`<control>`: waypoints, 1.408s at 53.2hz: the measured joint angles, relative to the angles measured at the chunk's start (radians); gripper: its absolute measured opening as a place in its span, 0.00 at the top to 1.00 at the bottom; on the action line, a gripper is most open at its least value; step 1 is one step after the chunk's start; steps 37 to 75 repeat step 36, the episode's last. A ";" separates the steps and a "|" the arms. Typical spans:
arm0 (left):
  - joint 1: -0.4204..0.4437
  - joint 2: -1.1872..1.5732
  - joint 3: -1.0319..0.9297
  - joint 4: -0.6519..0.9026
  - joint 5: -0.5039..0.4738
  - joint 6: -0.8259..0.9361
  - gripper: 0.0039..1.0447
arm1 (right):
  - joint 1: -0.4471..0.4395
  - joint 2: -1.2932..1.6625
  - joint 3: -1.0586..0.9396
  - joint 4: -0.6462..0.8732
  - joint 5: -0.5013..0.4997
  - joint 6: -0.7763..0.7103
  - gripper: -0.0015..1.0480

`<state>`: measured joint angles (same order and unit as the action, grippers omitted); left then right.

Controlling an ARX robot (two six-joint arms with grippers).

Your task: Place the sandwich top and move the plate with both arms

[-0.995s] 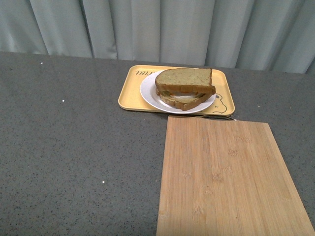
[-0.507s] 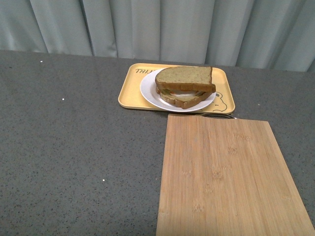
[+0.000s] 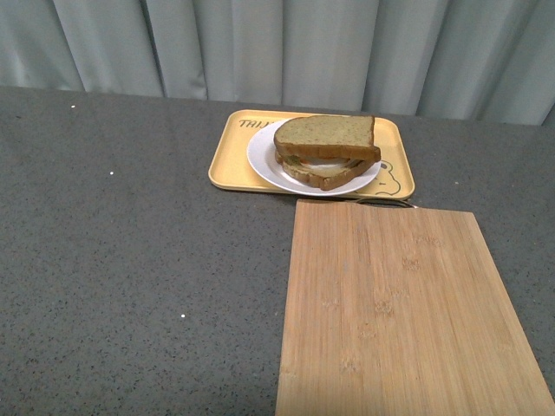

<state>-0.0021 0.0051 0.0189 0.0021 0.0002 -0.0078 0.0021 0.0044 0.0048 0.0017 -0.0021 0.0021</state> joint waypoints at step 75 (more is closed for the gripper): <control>0.000 0.000 0.000 0.000 0.000 0.001 0.06 | 0.000 0.000 0.000 0.000 0.000 0.000 0.09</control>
